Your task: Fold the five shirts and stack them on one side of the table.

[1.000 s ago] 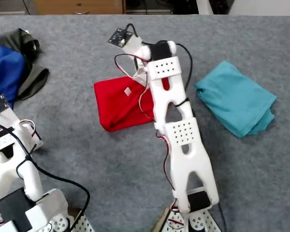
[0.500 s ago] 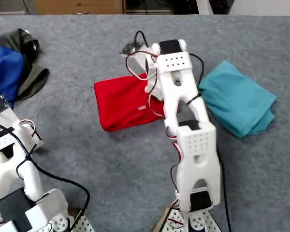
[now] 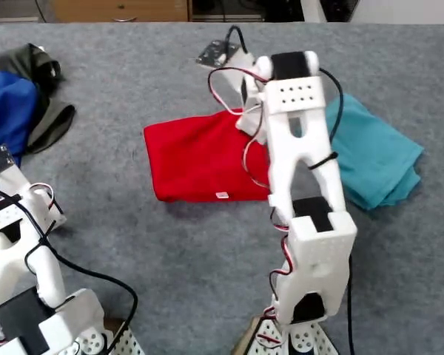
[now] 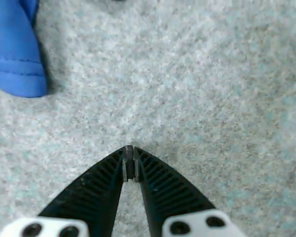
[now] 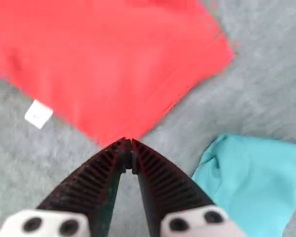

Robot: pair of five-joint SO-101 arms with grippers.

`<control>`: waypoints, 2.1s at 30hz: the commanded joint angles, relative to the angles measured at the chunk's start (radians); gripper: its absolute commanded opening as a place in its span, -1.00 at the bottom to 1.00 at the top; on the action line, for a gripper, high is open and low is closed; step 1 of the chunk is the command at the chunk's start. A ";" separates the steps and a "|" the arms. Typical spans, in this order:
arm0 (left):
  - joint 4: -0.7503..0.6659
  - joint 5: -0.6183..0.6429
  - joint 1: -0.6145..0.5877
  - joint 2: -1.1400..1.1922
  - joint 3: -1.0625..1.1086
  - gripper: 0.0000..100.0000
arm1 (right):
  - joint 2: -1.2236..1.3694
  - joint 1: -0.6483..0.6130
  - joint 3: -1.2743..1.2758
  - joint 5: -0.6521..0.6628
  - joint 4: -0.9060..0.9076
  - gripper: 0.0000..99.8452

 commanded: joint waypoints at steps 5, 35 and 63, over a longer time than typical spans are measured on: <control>-0.012 0.005 0.000 -0.030 -0.012 -0.96 | 0.255 -0.025 -0.076 -0.083 -0.063 -0.99; 0.508 0.284 0.715 0.934 -1.444 -0.96 | 0.390 0.143 -0.503 -0.227 0.051 -0.99; 1.079 0.129 0.655 1.096 -2.414 -0.96 | -0.061 0.160 -0.081 -0.305 0.069 -0.99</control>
